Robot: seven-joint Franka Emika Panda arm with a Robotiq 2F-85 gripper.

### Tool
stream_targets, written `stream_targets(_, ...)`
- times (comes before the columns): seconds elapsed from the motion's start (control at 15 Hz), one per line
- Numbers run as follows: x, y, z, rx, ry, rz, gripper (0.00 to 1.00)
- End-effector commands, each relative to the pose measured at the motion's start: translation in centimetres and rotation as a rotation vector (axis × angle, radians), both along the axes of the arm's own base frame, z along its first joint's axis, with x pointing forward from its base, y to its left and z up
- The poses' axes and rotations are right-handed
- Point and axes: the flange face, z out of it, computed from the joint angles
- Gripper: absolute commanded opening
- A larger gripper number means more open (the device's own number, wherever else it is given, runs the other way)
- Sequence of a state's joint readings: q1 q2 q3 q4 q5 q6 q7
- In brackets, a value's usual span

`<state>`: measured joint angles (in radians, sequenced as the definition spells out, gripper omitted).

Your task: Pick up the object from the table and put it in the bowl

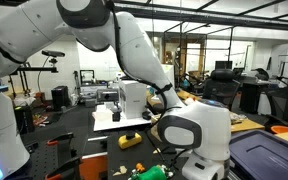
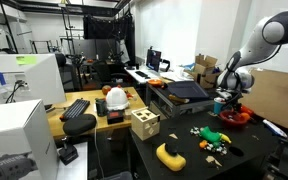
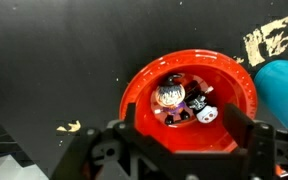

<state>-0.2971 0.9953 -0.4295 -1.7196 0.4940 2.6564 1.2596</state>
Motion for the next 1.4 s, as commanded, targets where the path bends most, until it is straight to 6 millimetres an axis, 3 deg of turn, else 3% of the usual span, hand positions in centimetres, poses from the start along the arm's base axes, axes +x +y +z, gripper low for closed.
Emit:
stream_targets(0.0, 1.6, 5.5, 1.3, -0.013, 0.03, 0.178, 1.0)
stream_targets(0.27, 3.8, 11.8, 1.8, 0.027, 0.072, 0.409, 1.0)
stream_targets(0.47, 4.8, 14.9, 2.3, 0.039, 0.097, 0.554, 1.0)
stream_targets(0.87, 5.5, 19.2, 3.2, 0.056, 0.186, 0.892, 1.0)
stream_targets(1.33, 3.5, 22.3, 5.9, 0.106, 0.327, 1.258, 1.0)
